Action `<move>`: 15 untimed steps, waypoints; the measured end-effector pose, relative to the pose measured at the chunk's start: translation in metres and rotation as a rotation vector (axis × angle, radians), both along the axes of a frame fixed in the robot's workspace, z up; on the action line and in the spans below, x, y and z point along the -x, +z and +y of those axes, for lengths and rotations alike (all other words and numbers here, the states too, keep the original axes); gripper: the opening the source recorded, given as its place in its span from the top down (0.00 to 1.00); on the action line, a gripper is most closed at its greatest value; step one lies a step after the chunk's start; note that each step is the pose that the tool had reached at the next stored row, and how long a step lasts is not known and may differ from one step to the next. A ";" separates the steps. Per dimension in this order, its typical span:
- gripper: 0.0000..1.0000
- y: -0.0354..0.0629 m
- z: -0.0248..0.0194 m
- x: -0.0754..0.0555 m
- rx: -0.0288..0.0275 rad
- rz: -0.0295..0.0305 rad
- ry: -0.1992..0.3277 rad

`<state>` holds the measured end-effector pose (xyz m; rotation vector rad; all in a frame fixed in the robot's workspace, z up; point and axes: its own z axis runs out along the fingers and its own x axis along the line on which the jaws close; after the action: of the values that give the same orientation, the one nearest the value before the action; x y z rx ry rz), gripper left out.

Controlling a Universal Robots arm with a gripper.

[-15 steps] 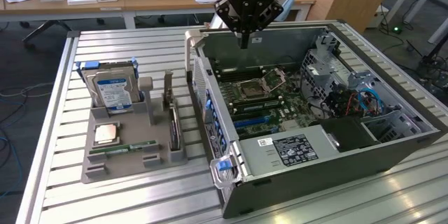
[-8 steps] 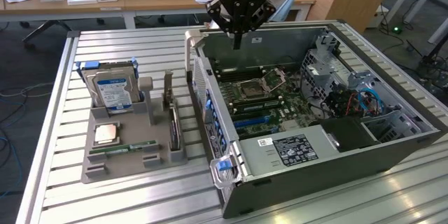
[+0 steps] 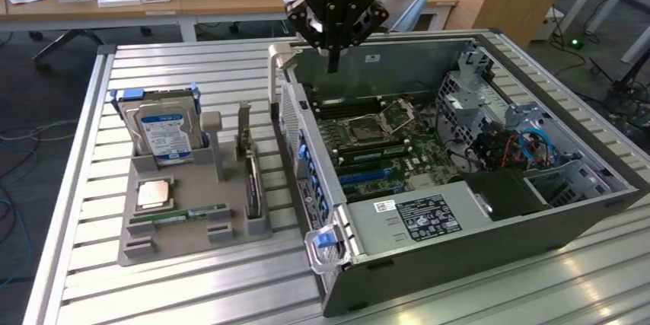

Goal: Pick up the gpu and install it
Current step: 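Reach for the gpu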

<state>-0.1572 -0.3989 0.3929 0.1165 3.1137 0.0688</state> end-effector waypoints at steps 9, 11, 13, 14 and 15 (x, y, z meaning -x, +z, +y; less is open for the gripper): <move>0.89 -0.0003 0.0000 0.025 0.0000 0.0000 0.000; 0.89 -0.0004 0.0000 0.031 -0.0001 0.0000 0.000; 0.89 -0.0003 0.0000 0.037 0.0000 0.0000 0.000; 0.89 -0.0004 0.0000 0.040 0.0000 0.0000 0.000; 0.89 -0.0004 0.0000 0.043 0.0000 0.0000 0.000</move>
<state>-0.2001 -0.3988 0.3925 0.1168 3.1137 0.0688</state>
